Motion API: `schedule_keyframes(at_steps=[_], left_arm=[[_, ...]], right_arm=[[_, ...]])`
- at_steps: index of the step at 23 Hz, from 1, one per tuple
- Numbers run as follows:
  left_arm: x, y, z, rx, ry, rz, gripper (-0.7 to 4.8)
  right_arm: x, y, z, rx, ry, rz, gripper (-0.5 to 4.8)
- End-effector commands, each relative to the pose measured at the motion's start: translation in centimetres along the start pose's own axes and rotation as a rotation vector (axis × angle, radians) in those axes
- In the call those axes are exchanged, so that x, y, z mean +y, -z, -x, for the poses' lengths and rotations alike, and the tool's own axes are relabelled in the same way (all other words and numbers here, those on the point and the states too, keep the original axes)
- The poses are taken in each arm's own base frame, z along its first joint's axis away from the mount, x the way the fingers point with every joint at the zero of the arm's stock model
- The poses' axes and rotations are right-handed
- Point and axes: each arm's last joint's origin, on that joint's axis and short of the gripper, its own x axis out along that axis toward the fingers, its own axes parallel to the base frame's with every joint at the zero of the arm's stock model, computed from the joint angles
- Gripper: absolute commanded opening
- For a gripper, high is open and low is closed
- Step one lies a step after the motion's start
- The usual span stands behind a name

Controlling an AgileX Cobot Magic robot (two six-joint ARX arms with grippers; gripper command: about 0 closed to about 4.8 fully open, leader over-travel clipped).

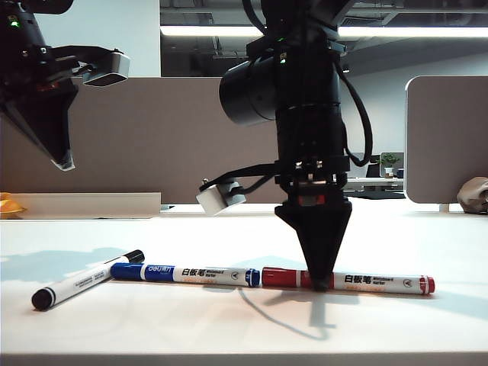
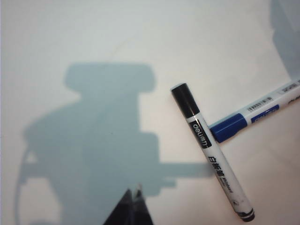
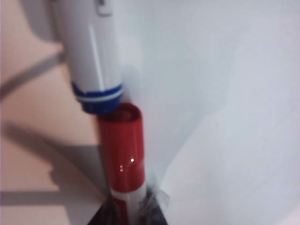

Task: Pick up the markers one by one and line them up horizontally in a straight line on the table.

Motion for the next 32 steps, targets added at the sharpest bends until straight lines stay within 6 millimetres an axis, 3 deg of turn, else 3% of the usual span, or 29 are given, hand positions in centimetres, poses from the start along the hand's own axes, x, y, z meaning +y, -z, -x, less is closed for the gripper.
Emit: schedule_keyframes(at_steps=[1,13,16,23,26,32], left_arm=[[0.01,-0.06,0.19,-0.012,0.002,-0.001,-0.06],[0.0,-0.05,0.19,-0.011,0.003,0.0,-0.06],[0.0,-0.05,0.19,-0.011,0.003,0.003,-0.06],[0.0,-0.05,0.19,-0.011,0.003,0.004,-0.06],[0.01,-0.06,0.19,-0.011,0.003,0.003,-0.06],[0.0,-0.05,0.19,-0.011,0.003,0.004,-0.06]], right_arm=[[0.34,0.0,-0.4,0.011,-0.035,0.002,0.53],[1.03,-0.8,-0.36,-0.013,-0.016,0.029,0.57],[1.06,-0.76,-0.35,-0.009,-0.019,0.028,1.09],[1.16,-0.76,-0.35,-0.003,-0.021,0.026,1.24],[1.26,-0.83,-0.34,-0.003,-0.021,0.026,1.73],[1.24,-0.83,-0.31,-0.002,-0.016,0.009,1.73]])
